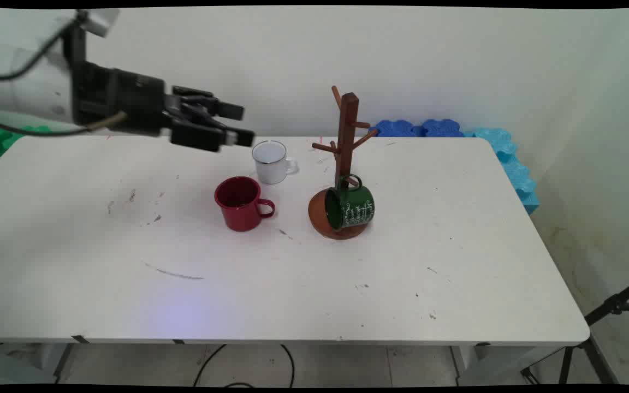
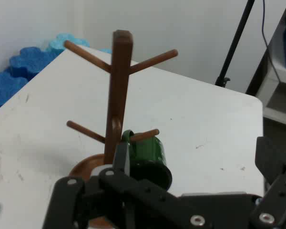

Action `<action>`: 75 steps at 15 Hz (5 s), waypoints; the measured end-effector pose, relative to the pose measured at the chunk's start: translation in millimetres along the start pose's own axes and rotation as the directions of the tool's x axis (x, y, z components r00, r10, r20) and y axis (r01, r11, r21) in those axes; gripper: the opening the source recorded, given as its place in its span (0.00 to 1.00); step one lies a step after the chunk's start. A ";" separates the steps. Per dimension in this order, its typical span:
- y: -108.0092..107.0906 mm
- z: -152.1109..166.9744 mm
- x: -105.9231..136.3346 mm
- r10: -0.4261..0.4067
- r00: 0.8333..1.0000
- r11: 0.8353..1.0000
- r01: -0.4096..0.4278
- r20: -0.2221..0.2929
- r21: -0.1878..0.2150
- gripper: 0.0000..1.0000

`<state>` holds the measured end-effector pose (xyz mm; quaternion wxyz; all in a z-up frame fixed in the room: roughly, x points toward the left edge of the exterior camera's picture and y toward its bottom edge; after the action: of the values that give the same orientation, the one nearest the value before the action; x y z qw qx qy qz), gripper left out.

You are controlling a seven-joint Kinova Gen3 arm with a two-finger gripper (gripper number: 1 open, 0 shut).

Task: Pick up the green mug from the rack

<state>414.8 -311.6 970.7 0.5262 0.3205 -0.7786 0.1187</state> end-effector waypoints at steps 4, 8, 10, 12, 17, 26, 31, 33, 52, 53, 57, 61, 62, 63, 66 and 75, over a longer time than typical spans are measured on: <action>22.2 30.1 -6.7 0.054 0.998 0.998 -0.054 -0.021 0.037 1.00; 37.4 59.2 -14.0 0.107 0.994 0.990 -0.103 -0.035 0.094 1.00; 45.4 70.5 -15.3 0.117 0.992 0.986 -0.111 -0.040 0.125 1.00; 50.7 82.2 -20.6 0.106 0.994 0.984 -0.101 -0.030 0.148 1.00; 50.7 102.9 -40.0 0.029 1.000 0.981 -0.030 0.007 0.191 1.00; 56.5 128.1 -56.8 -0.033 0.997 0.962 0.015 0.065 0.271 1.00; 67.2 131.4 -59.4 -0.030 0.997 0.969 0.011 0.073 0.245 1.00; 69.4 130.0 -62.2 -0.039 0.997 0.973 0.023 0.065 0.231 1.00; 79.9 160.7 -101.9 -0.100 0.992 0.979 0.084 0.077 0.183 1.00; 79.6 163.0 -103.1 -0.102 0.992 0.979 0.086 0.077 0.184 1.00; 77.5 173.3 -106.7 -0.106 0.991 0.978 0.090 0.075 0.189 1.00; 74.8 184.5 -108.4 -0.110 0.991 0.976 0.094 0.073 0.194 1.00; 74.3 187.0 -108.6 -0.111 0.991 0.976 0.095 0.073 0.195 1.00; 73.8 190.0 -108.7 -0.112 0.991 0.976 0.096 0.073 0.196 1.00; 72.5 198.4 -108.5 -0.117 0.990 0.975 0.101 0.072 0.199 1.00; 68.8 221.1 -106.1 -0.141 0.987 0.971 0.123 0.075 0.206 1.00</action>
<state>233.1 -334.6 793.7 0.4629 0.4279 -0.7623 0.1470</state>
